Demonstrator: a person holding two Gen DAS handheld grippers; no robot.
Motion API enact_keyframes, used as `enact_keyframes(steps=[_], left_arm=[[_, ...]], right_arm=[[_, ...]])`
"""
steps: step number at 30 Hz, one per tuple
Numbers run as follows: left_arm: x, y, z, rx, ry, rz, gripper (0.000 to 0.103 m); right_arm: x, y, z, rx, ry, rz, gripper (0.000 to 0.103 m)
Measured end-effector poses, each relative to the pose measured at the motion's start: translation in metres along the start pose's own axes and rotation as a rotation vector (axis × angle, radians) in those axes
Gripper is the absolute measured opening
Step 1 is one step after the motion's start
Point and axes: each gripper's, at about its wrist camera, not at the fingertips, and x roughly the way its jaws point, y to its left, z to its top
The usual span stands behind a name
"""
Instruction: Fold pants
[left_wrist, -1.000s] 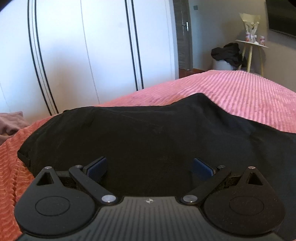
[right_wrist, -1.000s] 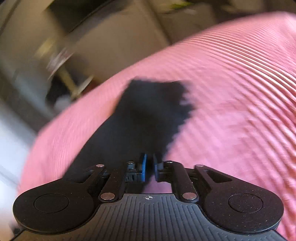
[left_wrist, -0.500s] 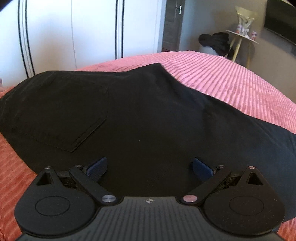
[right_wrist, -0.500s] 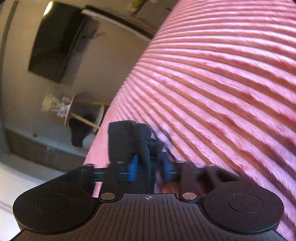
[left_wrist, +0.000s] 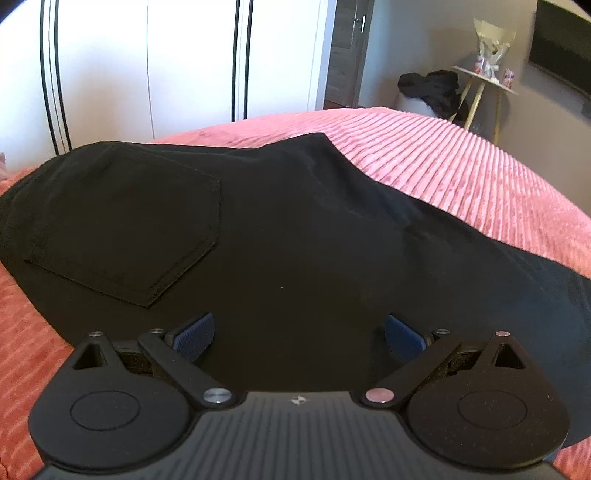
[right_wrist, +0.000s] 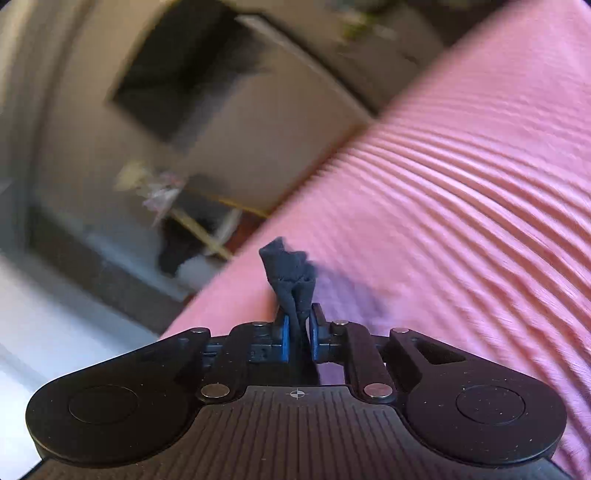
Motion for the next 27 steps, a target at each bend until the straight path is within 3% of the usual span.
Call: enact_keyframes(steps=[5, 9, 12, 14, 15, 19, 25, 27], left_arm=[[-0.008, 0.006, 0.002, -0.03, -0.008, -0.051, 0.099], [-0.014, 0.017, 0.006, -0.095, -0.018, -0.093, 0.099], [-0.013, 0.025, 0.009, -0.145, -0.011, -0.12, 0.099], [-0.013, 0.029, 0.01, -0.159, 0.0, -0.133, 0.099], [-0.013, 0.03, 0.01, -0.159, 0.006, -0.138, 0.099], [-0.012, 0.027, 0.012, -0.132, 0.024, -0.2, 0.099], [-0.009, 0.011, 0.009, -0.056, 0.066, -0.315, 0.099], [-0.006, 0.007, 0.01, -0.045, 0.092, -0.363, 0.099]], right_arm=[[-0.016, 0.117, -0.051, -0.282, 0.08, 0.219, 0.013], [-0.01, 0.17, -0.136, -0.402, 0.295, 0.345, 0.014], [0.014, 0.182, -0.206, -0.428, 0.514, 0.313, 0.023], [0.039, 0.188, -0.25, -0.505, 0.73, 0.188, 0.044], [0.042, 0.192, -0.254, -0.532, 0.762, 0.165, 0.044], [0.033, 0.175, -0.218, -0.339, 0.718, 0.259, 0.056], [0.023, 0.114, -0.174, -0.143, 0.609, 0.183, 0.053], [0.021, 0.091, -0.165, -0.058, 0.561, 0.142, 0.044]])
